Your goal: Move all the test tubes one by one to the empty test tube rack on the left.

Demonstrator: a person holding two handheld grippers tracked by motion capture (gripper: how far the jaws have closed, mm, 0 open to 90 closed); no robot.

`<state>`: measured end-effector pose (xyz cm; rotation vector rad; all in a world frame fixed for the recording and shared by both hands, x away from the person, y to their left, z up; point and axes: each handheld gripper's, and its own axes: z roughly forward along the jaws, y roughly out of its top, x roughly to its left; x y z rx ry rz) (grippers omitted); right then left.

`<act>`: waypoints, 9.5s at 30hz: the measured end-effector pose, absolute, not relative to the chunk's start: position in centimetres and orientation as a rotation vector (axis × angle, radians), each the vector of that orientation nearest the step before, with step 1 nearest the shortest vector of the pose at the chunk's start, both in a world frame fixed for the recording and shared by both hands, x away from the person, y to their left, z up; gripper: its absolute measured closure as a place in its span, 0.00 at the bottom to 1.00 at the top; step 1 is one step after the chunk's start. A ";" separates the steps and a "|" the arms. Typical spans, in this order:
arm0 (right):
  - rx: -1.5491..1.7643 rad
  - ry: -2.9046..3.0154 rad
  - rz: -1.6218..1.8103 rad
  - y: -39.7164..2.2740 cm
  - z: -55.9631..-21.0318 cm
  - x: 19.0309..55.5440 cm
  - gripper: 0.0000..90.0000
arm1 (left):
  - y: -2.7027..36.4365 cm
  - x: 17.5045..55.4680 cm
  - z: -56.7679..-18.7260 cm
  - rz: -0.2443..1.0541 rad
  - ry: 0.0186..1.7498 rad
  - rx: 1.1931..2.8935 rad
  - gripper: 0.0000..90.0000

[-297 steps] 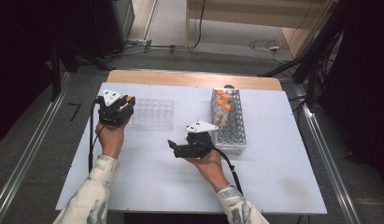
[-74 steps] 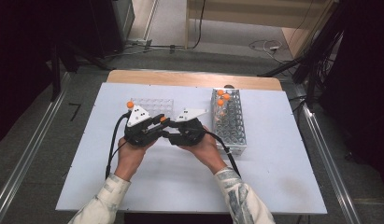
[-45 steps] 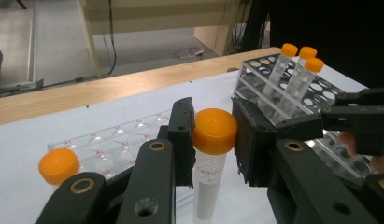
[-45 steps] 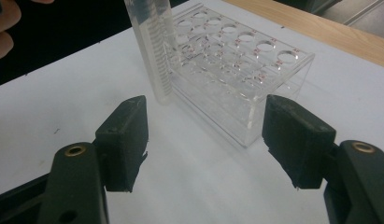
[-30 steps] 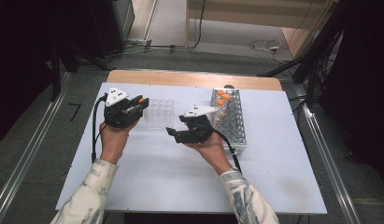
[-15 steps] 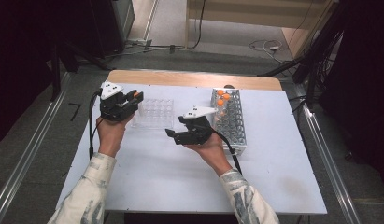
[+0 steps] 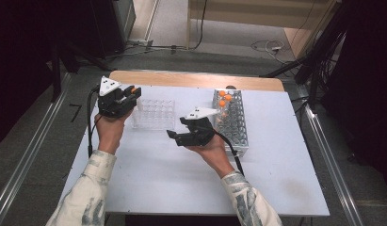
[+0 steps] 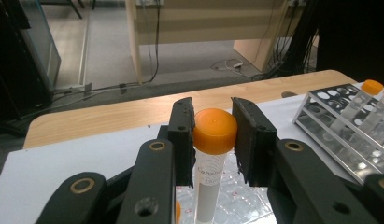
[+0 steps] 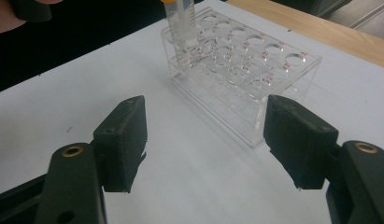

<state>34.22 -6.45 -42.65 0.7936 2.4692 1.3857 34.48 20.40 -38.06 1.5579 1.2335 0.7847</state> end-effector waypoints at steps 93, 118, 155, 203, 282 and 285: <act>0.972 2.259 1.179 -18.4 -42.9 40.9 0.57 | 18.0 28.6 -43.2 0.630 1.209 1.637 0.23; 1.015 2.321 1.068 -17.8 -42.8 42.4 0.79 | 17.8 28.6 -43.4 0.619 1.207 1.643 0.24; 0.847 2.222 1.238 -17.9 -37.6 38.2 0.80 | 16.8 28.8 -42.6 0.597 1.146 1.634 0.24; 0.634 2.537 1.229 -6.0 -41.5 35.1 0.80 | 11.7 30.8 -41.1 0.511 0.982 1.704 0.66; 0.716 2.461 1.325 -9.8 -40.5 35.1 0.33 | 18.9 34.8 -38.2 0.733 1.166 1.592 0.78; 0.718 2.456 1.326 -9.8 -40.5 35.1 0.32 | 18.8 34.9 -38.3 0.735 1.164 1.595 0.78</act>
